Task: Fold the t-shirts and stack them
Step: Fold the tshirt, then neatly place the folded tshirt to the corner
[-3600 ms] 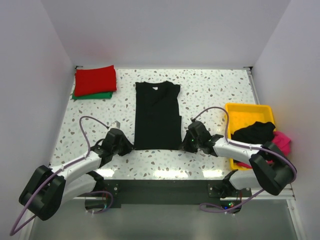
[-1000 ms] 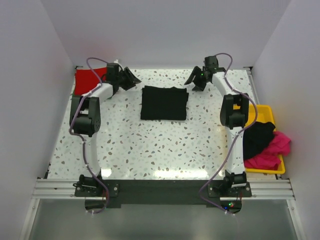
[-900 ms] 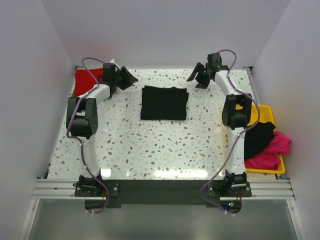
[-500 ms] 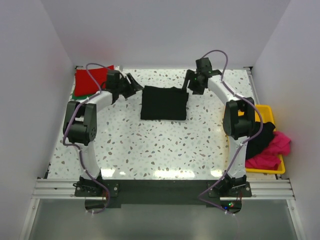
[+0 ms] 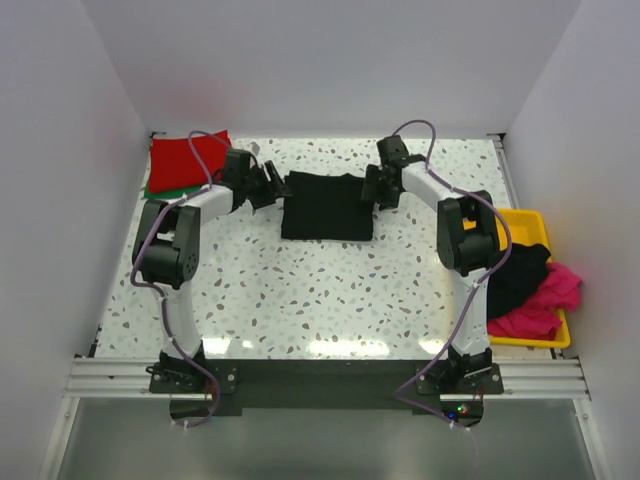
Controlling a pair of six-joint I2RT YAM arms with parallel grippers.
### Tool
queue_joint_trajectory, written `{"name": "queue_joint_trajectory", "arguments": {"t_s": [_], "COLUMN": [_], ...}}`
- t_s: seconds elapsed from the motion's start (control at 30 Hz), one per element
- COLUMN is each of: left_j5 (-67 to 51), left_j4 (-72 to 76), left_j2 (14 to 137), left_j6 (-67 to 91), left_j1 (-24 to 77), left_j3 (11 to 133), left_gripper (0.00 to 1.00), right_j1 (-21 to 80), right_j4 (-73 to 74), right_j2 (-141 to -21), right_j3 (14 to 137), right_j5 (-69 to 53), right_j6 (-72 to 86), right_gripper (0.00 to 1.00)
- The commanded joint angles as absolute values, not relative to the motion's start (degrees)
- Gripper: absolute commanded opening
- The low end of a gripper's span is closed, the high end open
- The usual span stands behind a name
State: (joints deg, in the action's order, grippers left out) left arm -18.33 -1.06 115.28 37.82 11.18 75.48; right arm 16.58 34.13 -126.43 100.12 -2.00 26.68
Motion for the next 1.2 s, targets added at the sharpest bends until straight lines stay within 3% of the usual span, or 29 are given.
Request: {"name": "queue_joint_trajectory", "arguments": {"t_s": [0.0,0.17,0.23,0.37,0.63,0.77,0.93,1.0,1.07,1.13,1.17], "left_j5": [-15.6,-12.5,-13.1,-14.2,-9.1,-5.3,-1.5,2.0,5.1,11.1,13.2], "left_j4": [-4.2,-6.5,-6.2,-6.9,-11.2,-14.4,-18.3,-20.5,-22.8,-26.5,-28.0], "left_j2": [116.8,118.9,120.0,122.0,125.5,127.3,130.5,131.4,131.6,131.9,132.2], "left_j6": [34.7,32.5,31.7,31.0,30.1,29.8,29.4,29.4,29.2,28.7,27.6], "left_j1": [12.3,12.8,13.0,13.5,15.8,17.4,18.9,19.6,19.9,19.9,19.9], "left_j3": [77.7,79.3,79.5,80.9,84.1,86.8,91.7,92.9,94.7,97.9,99.3], "left_gripper": [0.66,0.66,0.66,0.64,0.56,0.44,0.28,0.14,0.00,0.00,0.00], "right_j1": [16.4,16.4,16.5,16.5,16.4,16.6,16.7,16.6,16.7,16.7,16.8], "right_j4": [31.9,30.6,30.2,29.7,29.2,29.4,29.6,30.1,30.6,30.7,30.7], "right_j2": [-126.8,-126.8,-127.1,-128.4,-129.5,-129.1,-127.5,-126.3,-124.6,-120.4,-118.7], "right_j3": [99.6,97.9,97.6,98.3,99.8,100.4,100.7,100.6,100.0,97.6,96.3], "right_j5": [-0.1,-0.6,-1.0,-2.4,-3.6,-4.0,-4.3,-4.5,-4.2,-2.8,-2.1], "right_j6": [25.9,26.5,26.7,27.2,28.0,28.1,28.5,28.7,28.9,29.4,29.9], "right_gripper": [0.53,0.41,0.31,0.20,0.19,0.19,0.29,0.37,0.53,0.65,0.67]}}
